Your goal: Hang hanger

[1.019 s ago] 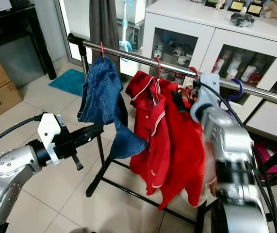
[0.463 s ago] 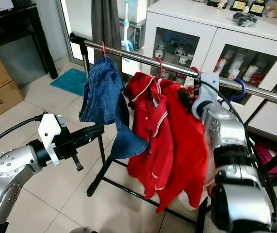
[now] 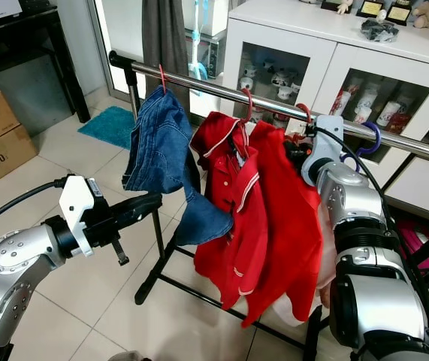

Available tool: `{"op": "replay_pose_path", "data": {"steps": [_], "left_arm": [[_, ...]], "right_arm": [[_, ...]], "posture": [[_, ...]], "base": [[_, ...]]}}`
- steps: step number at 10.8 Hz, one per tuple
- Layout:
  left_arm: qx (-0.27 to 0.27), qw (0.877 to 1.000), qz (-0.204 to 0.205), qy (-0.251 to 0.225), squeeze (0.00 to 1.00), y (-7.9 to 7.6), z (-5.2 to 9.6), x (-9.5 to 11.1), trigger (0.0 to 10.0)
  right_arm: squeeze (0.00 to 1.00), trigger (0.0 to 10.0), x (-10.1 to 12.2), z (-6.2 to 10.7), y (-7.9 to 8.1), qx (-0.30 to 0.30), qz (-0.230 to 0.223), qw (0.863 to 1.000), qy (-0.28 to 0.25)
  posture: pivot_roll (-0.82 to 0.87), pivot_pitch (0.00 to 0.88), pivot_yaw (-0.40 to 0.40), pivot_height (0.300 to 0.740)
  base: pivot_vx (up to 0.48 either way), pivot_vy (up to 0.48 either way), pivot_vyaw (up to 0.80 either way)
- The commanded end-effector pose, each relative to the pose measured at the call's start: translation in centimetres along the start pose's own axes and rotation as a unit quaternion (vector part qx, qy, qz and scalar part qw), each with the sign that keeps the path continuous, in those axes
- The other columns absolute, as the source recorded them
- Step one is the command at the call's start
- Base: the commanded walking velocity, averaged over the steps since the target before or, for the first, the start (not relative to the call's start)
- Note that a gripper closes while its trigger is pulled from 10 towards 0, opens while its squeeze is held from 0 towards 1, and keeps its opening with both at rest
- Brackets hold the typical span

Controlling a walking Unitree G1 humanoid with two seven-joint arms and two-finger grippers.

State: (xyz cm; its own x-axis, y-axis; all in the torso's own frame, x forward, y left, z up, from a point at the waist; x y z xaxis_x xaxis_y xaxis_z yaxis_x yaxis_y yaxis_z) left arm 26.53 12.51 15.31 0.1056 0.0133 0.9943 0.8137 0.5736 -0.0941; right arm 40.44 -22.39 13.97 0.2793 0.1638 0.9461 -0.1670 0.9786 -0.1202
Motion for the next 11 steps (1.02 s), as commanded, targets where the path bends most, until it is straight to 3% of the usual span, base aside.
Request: {"op": "replay_pose_path", "data": {"steps": [1, 6, 7, 8, 9, 11], "left_arm": [[-0.006, 1.000, -0.001, 0.005, 0.00, -0.13, -0.06, 0.03, 10.0], [-0.009, 1.000, 0.000, 0.008, 0.00, -0.22, -0.04, -0.22, 10.0], [-0.009, 1.000, -0.001, 0.007, 0.00, -0.25, -0.14, -0.26, 10.0], [-0.010, 1.000, -0.001, 0.007, 0.00, -0.28, -0.14, -0.27, 10.0], [-0.011, 1.000, -0.002, 0.007, 0.00, -0.28, -0.15, -0.28, 10.0], [-0.014, 1.000, -0.003, 0.009, 0.00, -0.32, -0.19, -0.31, 10.0]], "right_arm": [[0.00, 0.0, 0.66, -0.04, -0.42, -0.003, 0.006, 1.000, -0.005], [0.00, 0.0, 0.59, -0.09, -0.32, 0.008, 0.008, 1.000, -0.013], [0.00, 10.0, 0.82, 0.01, -0.38, 0.005, 0.026, 0.999, -0.022], [0.00, 10.0, 0.83, 0.09, -0.54, 0.004, 0.019, 1.000, -0.025], [1.00, 10.0, 0.93, 0.19, -0.80, 0.002, 0.013, 0.999, -0.029], [1.00, 10.0, 1.37, 0.59, -1.01, 0.027, 0.004, 0.999, -0.040]], "posture": [[0.01, 0.000, -0.020, 0.740], [0.00, 0.000, -0.021, 0.740], [0.00, 0.000, -0.020, 0.740], [0.00, 0.000, -0.019, 0.740], [0.00, 0.000, -0.018, 0.740], [0.00, 0.000, -0.018, 0.740]], "base": [[0.000, 0.000, 0.00], [0.000, 0.000, 0.00], [0.000, 0.000, 0.00], [0.000, 0.000, 0.00], [0.000, 0.000, 0.00], [0.000, 0.000, 0.00]]}}
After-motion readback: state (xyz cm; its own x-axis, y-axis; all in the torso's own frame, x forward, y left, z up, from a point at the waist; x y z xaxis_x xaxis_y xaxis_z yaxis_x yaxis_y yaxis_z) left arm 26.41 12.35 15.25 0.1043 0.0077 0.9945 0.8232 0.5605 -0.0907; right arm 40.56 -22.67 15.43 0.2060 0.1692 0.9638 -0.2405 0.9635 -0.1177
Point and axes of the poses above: a point about 5 cm out from each wrist's last joint towards the gripper, its own z axis pointing back from the gripper into the wrist, its own x axis along the axis of the wrist's last joint, y = z × x, the point moved 3 cm from there along -z, pointing out of the wrist towards the gripper, and after that the axes turned 13 degrees about z, right-handed, at the moved point
